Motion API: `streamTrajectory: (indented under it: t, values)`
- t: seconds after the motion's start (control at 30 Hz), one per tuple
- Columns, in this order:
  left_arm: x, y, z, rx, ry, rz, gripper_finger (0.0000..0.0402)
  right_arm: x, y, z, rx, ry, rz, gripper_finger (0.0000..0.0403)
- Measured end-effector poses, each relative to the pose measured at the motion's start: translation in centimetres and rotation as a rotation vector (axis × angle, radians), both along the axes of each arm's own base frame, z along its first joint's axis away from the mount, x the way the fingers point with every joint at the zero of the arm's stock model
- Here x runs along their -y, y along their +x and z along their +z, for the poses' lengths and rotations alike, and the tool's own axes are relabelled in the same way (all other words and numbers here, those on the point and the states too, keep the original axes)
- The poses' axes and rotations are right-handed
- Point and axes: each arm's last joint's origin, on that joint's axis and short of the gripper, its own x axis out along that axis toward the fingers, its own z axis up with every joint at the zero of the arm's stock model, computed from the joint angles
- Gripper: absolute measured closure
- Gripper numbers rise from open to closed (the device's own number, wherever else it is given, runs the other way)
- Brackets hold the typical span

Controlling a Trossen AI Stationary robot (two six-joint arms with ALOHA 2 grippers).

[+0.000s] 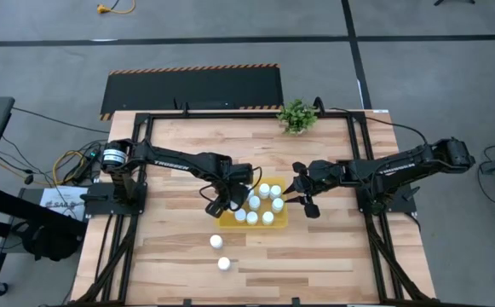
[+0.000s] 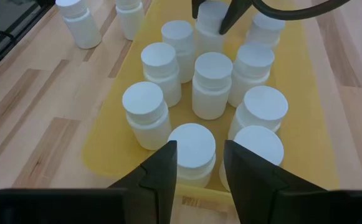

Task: Pick and place pill bottles into a basket
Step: Put the white pill bottle into the yellow bin

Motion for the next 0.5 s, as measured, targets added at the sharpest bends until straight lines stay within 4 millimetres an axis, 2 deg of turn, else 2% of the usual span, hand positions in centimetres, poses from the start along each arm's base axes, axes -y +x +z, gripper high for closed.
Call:
streamTrajectory:
  t: [0.5]
  values:
    - [0.06,-0.02,0.02,0.004,-0.010,-0.024,0.0225,0.00,0.00,0.00,0.000,-0.001,0.001,0.0278]
